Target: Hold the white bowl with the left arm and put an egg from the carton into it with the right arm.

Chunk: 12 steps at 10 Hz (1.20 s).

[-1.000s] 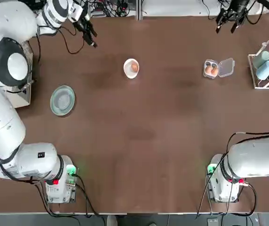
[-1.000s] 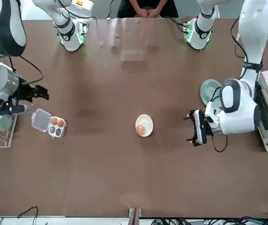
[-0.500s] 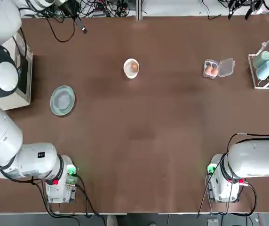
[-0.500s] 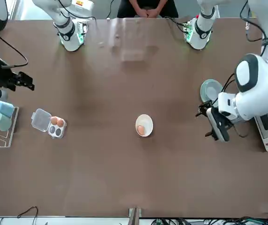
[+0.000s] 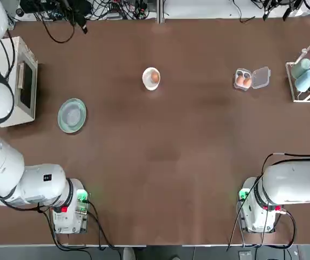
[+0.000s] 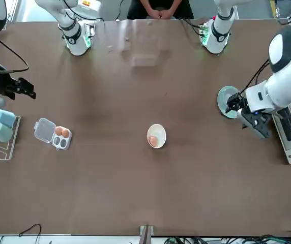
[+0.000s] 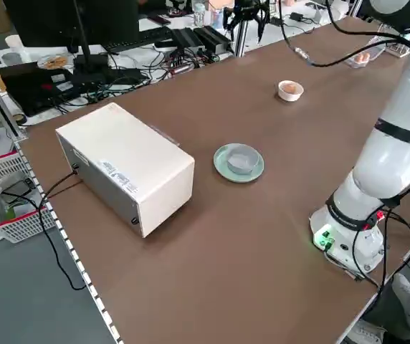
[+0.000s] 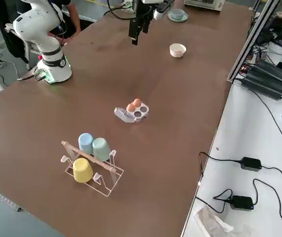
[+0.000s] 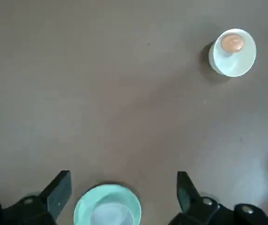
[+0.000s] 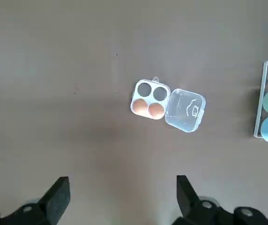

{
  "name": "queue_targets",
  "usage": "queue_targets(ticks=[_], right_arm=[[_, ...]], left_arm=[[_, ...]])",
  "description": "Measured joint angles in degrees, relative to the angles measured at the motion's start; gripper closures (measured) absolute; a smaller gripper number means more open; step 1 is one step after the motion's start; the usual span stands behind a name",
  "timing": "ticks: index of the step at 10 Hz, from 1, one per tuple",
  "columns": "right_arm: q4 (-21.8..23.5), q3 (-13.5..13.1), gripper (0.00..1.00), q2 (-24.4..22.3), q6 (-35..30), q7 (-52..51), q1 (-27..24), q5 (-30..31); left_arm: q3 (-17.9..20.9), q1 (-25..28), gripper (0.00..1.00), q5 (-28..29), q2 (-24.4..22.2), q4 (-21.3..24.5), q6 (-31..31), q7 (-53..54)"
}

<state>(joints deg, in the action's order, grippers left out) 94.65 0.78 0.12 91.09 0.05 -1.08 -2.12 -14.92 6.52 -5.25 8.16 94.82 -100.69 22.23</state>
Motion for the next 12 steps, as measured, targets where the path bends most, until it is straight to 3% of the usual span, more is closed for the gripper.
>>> queue_targets(ticks=[5,9,12], right_arm=[[-0.26,-0.32,0.00,0.03,0.59,0.95,0.00,0.01],[-0.90,-0.30,0.00,0.02,0.86,1.56,0.01,0.02],[-0.95,-0.30,0.00,0.02,0.86,1.59,0.01,0.02]], left_arm=[[-0.34,-0.07,0.00,5.67,-0.42,-9.00,10.33,-26.41],[0.30,3.31,0.00,7.05,0.13,-11.08,11.46,-27.74],[0.08,1.84,0.00,7.04,0.75,-12.18,9.38,-26.68]])
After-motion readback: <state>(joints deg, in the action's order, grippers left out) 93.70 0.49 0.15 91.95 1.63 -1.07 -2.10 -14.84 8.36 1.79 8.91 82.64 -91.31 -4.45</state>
